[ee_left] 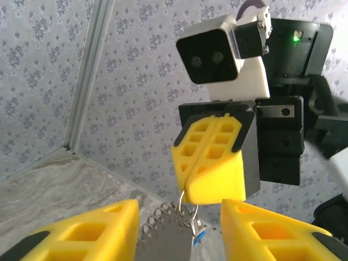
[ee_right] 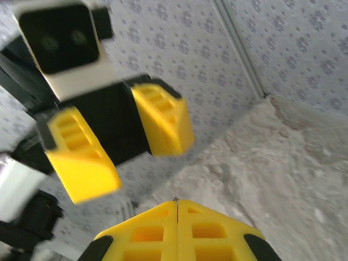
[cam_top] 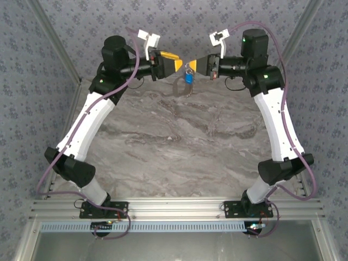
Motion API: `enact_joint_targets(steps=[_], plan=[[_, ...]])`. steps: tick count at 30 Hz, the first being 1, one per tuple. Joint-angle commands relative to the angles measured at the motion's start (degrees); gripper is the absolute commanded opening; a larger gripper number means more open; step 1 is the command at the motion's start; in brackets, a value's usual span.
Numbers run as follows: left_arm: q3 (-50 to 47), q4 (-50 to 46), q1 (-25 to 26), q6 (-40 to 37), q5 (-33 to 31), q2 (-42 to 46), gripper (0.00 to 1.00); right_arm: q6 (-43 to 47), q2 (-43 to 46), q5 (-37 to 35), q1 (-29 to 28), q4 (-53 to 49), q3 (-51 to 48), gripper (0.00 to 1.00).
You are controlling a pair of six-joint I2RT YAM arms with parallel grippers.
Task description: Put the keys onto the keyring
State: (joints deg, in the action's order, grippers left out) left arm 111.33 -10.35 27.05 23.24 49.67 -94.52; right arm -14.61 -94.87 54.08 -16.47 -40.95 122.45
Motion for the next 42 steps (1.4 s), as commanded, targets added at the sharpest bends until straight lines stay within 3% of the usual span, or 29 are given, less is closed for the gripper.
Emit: enact_joint_targets(steps=[1, 7, 14, 42], plan=[[4.39, -9.21, -0.79, -6.85, 1.15, -1.03, 0.45, 14.18, -1.88, -3.49, 0.03, -19.93, 4.48, 0.00], [13.32, -24.62, -0.52, -14.76, 4.92, -5.65, 0.45, 17.82, -2.71, -4.04, 0.34, -24.53, 6.92, 0.00], [15.85, -32.42, 1.06, -19.11, 7.29, -7.87, 0.38, 17.13, -2.75, -2.11, 0.11, -23.66, 6.67, 0.00], [16.64, -33.09, 3.13, -19.67, 10.04, -9.79, 0.38, 12.85, -1.24, 3.66, -1.94, -17.08, 3.93, 0.00]])
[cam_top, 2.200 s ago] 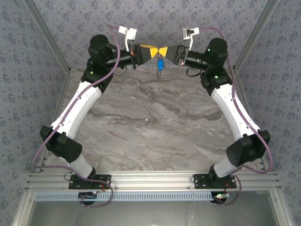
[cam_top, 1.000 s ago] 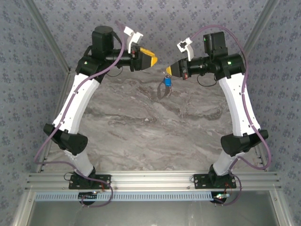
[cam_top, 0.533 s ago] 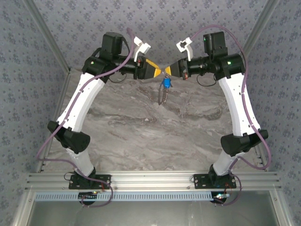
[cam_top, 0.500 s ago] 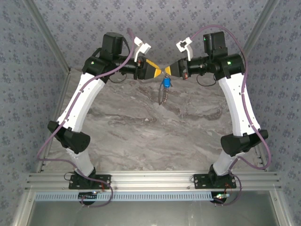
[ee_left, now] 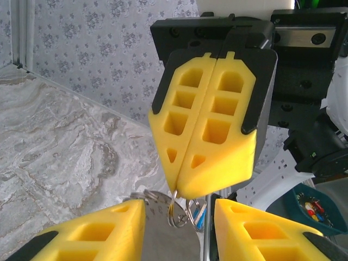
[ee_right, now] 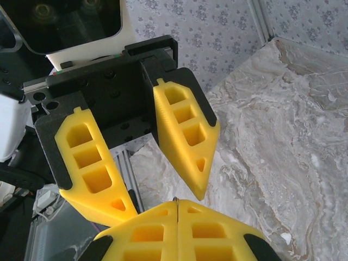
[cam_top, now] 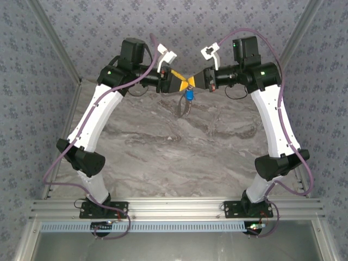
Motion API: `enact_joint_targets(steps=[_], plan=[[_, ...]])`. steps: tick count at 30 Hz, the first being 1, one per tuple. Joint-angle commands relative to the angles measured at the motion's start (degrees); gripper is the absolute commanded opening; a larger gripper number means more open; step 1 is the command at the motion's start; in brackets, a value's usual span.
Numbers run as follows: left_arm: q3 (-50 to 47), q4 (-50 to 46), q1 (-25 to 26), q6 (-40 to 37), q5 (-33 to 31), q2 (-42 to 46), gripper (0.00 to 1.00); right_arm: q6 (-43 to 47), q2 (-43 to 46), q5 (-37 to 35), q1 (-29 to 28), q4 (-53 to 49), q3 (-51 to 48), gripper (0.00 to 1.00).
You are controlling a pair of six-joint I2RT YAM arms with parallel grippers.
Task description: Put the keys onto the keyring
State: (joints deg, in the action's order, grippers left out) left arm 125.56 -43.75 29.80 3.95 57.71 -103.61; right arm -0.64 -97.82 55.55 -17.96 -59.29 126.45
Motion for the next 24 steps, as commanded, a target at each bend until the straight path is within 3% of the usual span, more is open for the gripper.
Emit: enact_joint_targets(steps=[1, 7, 11, 14, 24], plan=[[2.50, 0.36, 0.51, -0.32, 2.09, -0.80, 0.38, -1.18, 1.69, 2.15, -0.59, 1.34, -0.20, 0.00], [2.67, 0.79, 0.60, -0.16, 2.74, -0.88, 0.25, -1.60, 1.67, 2.03, -0.93, 1.80, -0.24, 0.00], [2.41, 0.51, 0.56, -0.24, 3.54, -0.80, 0.23, -1.86, 1.72, 1.75, -0.96, 2.03, -0.26, 0.00], [2.24, 0.26, 0.53, -0.41, 4.56, -0.71, 0.11, -1.98, 1.71, 1.51, -1.03, 2.29, -0.39, 0.00], [1.80, 0.27, 0.61, -0.54, 5.88, -0.54, 0.09, -2.52, 1.74, 1.36, -1.12, 3.19, -0.64, 0.00]])
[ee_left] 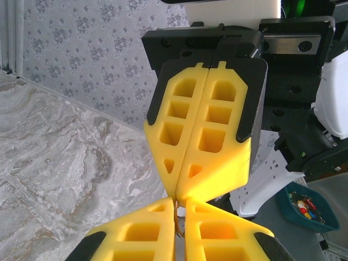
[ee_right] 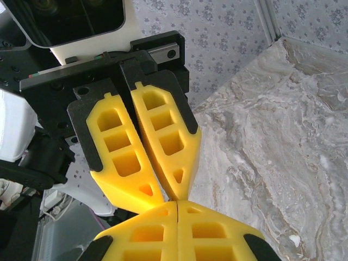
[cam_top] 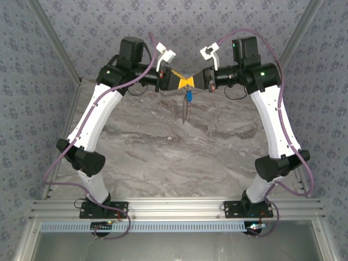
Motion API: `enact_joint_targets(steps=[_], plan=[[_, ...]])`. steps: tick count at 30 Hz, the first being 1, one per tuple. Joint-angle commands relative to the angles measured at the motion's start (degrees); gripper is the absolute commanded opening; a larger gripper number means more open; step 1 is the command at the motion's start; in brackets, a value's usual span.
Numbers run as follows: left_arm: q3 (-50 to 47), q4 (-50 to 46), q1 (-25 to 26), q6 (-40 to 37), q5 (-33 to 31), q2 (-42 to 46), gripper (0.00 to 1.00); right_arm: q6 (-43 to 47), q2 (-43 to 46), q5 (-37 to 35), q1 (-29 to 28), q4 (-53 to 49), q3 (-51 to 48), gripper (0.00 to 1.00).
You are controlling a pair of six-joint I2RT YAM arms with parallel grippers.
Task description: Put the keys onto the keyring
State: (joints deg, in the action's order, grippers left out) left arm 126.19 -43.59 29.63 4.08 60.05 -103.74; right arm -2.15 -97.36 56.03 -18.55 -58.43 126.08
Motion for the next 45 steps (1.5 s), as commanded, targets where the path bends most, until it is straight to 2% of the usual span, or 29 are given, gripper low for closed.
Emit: enact_joint_targets(steps=[1, 3, 8, 12, 16, 21, 25, 28, 35, 41, 45], plan=[[1.16, 0.33, 0.89, -0.57, 3.68, -0.46, 0.09, -1.18, 1.28, 0.92, -0.53, 2.49, -0.23, 0.00], [1.25, 0.36, 0.96, -0.39, 4.34, -0.58, 0.09, -1.58, 1.23, 0.92, -0.51, 2.79, -0.29, 0.00], [0.74, -0.09, 1.03, -0.28, 4.80, -0.45, 0.20, -1.71, 1.16, 0.59, -0.46, 3.17, -0.31, 0.00], [0.46, -0.69, 0.94, -0.70, 4.94, -0.32, 0.20, -1.80, 1.02, 0.48, -0.53, 3.35, -0.27, 0.00], [0.37, -0.89, 0.96, -0.99, 5.07, -0.30, 0.12, -2.02, 0.90, 0.28, -0.49, 3.60, -0.34, 0.00], [-0.02, -1.03, 1.05, -1.21, 5.82, -0.32, 0.08, -2.24, 0.86, -0.02, -0.64, 3.92, -0.43, 0.00], [-0.40, -1.14, 1.12, -1.16, 5.80, -0.32, 0.19, -2.59, 0.89, -0.29, -0.82, 4.60, -0.61, 0.00], [-0.57, -1.34, 1.24, -1.33, 5.80, -0.32, 0.21, -2.77, 0.93, -0.31, -0.91, 4.65, -0.70, 0.00], [-1.03, -2.00, 1.44, -2.58, 6.08, -0.21, 0.00, -2.90, 0.96, -0.66, -1.20, 4.82, -1.01, 0.00], [-1.12, -1.83, 1.49, -3.36, 5.29, 0.19, 0.00, -3.79, 0.99, -0.84, -1.49, 6.01, -1.33, 0.00], [-2.29, 0.92, 1.48, -2.15, 1.32, 1.24, 0.00, -5.89, 1.26, -1.08, -1.49, 8.48, -2.09, 0.00]])
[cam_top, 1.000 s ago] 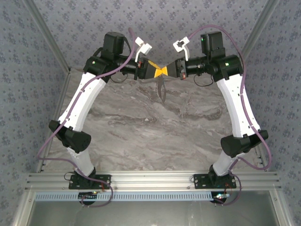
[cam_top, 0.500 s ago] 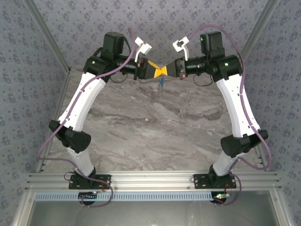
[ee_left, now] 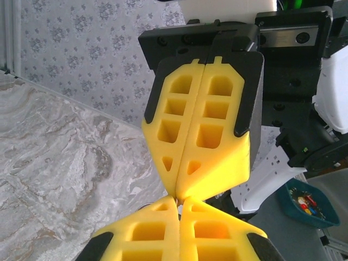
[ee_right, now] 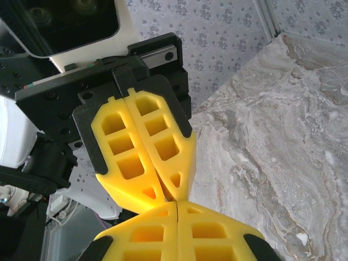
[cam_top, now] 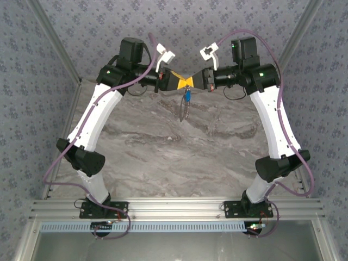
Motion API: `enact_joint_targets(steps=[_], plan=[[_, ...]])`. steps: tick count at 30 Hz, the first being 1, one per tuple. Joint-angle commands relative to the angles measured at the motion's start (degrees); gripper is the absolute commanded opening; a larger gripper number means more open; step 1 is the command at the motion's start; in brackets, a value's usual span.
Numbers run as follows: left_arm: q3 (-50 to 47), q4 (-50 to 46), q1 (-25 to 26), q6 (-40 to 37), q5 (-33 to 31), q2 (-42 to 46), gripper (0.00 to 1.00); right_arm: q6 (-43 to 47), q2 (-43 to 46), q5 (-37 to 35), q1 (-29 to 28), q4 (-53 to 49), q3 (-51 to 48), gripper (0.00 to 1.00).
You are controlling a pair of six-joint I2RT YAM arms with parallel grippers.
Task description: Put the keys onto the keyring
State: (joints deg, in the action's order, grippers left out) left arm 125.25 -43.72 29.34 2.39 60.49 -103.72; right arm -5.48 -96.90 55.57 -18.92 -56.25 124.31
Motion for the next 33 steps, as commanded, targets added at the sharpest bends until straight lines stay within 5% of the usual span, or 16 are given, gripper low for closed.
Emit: enact_joint_targets(steps=[1, 3, 11, 15, 26, 33], plan=[[-2.22, 2.67, 1.68, 0.31, -0.05, 1.70, 0.00, -3.34, 0.96, -0.62, -1.03, 7.14, -0.64, 0.00], [-4.62, 7.31, 1.47, 1.97, -1.15, 3.08, 0.00, -5.14, 1.43, -0.43, -0.77, 9.52, -1.64, 0.00], [-8.09, 14.78, 0.74, 5.92, -2.14, 4.76, 0.00, -21.41, 6.56, 2.75, 3.72, 32.45, -11.83, 0.34], [-8.09, 16.97, 0.69, 7.35, -2.72, 4.93, 0.00, -30.08, 9.82, 4.10, 6.92, 44.69, -18.75, 0.37], [-8.19, 28.36, 0.24, 15.48, -3.88, 5.38, 0.00, -36.91, 19.95, -0.82, 9.37, 59.86, -37.78, 0.47], [-7.70, 34.33, 0.21, 20.21, -3.28, 5.28, 0.00, -34.43, 20.88, -1.98, 7.84, 58.11, -40.49, 0.52]])
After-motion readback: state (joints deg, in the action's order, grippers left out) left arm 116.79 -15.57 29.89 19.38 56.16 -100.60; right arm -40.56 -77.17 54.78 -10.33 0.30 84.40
